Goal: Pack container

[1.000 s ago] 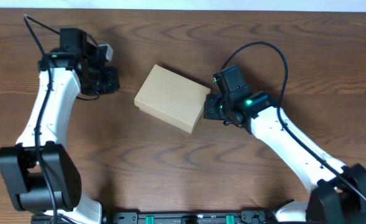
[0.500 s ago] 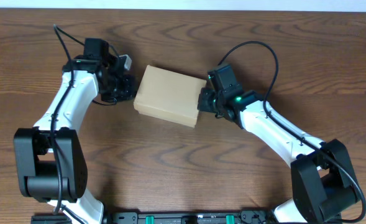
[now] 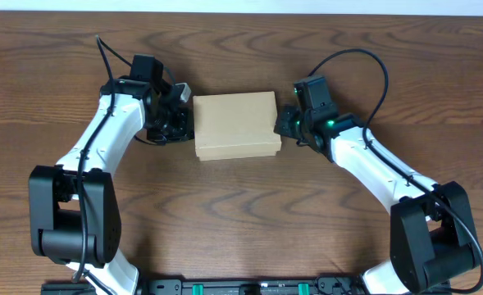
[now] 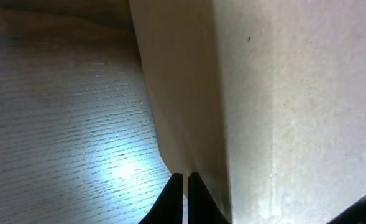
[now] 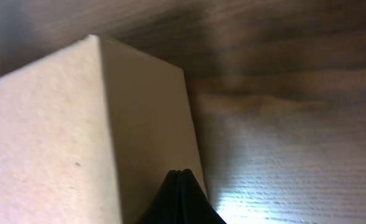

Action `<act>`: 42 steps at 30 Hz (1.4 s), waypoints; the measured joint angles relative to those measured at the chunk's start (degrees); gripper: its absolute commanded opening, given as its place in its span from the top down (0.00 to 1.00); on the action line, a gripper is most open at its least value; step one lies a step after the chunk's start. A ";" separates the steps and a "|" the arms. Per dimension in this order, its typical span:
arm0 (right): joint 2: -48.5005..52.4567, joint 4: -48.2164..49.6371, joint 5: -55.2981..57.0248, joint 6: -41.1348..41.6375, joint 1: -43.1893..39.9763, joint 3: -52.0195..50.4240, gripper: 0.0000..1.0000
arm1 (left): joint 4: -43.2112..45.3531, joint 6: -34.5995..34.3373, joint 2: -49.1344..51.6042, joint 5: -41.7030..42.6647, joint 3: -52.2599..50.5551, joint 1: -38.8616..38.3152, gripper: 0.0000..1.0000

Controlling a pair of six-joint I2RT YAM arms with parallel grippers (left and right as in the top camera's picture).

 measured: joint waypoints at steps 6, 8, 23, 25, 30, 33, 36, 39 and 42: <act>-2.32 -13.97 -0.68 -4.90 -2.54 3.32 0.99 | -8.17 -0.15 -2.29 -2.69 1.40 3.08 0.94; -6.03 -19.85 -0.31 -7.10 -3.39 5.92 0.98 | -11.04 0.44 -5.66 -4.00 2.60 4.09 0.94; -55.30 -43.28 7.37 -11.08 8.79 -0.09 0.98 | -20.63 0.68 -58.53 -5.62 -9.03 1.29 0.94; -61.55 -43.06 7.69 -9.60 10.75 -5.99 0.99 | -19.91 -0.55 -64.52 -5.62 -14.29 1.27 0.94; -72.63 -43.01 6.32 -3.58 12.81 -19.52 0.99 | -18.84 -4.79 -75.01 -4.96 -26.91 1.25 0.79; -75.34 -42.82 4.63 -1.42 12.96 -22.05 0.25 | -18.51 -7.37 -77.31 -4.46 -30.10 1.25 0.04; -76.24 -41.44 2.75 -0.61 12.98 -22.12 0.01 | -17.49 -10.99 -77.70 -4.26 -30.51 1.25 0.05; -76.24 -42.32 0.42 -0.20 13.00 -22.12 0.01 | -18.51 -15.34 -77.72 -4.09 -30.51 1.25 0.05; -76.24 -42.56 -1.99 0.66 13.00 -22.12 0.01 | -19.37 -17.46 -77.77 -4.11 -30.51 1.25 0.05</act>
